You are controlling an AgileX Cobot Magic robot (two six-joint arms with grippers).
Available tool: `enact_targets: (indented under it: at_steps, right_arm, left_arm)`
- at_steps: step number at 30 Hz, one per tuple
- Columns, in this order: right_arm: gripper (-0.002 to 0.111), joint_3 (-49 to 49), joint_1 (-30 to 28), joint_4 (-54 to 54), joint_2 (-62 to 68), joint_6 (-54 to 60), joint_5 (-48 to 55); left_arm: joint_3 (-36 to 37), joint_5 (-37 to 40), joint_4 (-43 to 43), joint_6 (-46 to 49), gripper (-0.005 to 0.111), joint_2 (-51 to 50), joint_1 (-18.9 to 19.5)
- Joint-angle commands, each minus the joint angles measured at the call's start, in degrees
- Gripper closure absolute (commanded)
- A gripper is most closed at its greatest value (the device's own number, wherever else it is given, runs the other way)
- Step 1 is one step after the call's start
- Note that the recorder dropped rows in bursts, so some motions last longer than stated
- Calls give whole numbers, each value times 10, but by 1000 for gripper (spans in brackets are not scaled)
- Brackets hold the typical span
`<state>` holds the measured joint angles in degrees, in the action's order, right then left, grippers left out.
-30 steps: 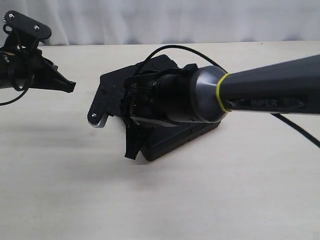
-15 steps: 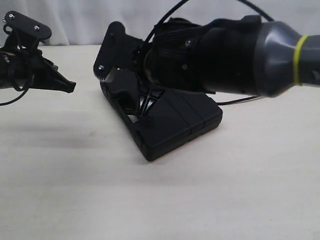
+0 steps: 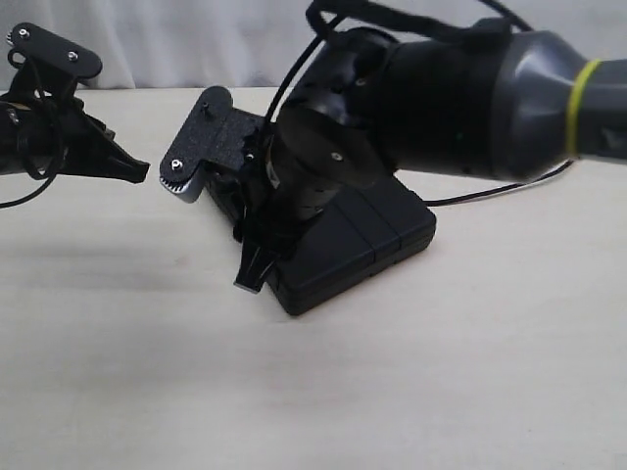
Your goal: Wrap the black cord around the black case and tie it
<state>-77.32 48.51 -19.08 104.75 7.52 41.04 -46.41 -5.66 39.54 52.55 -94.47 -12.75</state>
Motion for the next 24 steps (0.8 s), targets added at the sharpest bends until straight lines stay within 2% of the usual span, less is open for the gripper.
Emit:
enact_targets:
  at_steps: [1,4,7,10,15,17,19,24]
  right_arm:
    - [53,-20,-4,0,54,8,-3]
    - [55,-30,-4,-65,85,-49,-5]
    - [67,-39,-4,-158,105,-120,-1]
    - [74,-39,-7,-171,117,-121,-12]
    - [75,-39,-17,-185,133,-129,2]
    - [85,-39,-17,-193,133,-129,2]
    - [104,-40,-17,-208,129,-127,-5]
    - [104,-40,-17,-239,100,-146,-32]
  left_arm:
    - [1,1,0,-5,107,2,1]
    - [1,1,0,-5,107,2,1]
    - [1,1,0,-4,107,2,1]
    - [1,1,0,-4,107,2,1]
    - [1,1,0,-4,107,2,1]
    - [1,1,0,-4,107,2,1]
    - [1,1,0,-4,107,2,1]
    - [1,1,0,-4,107,2,1]
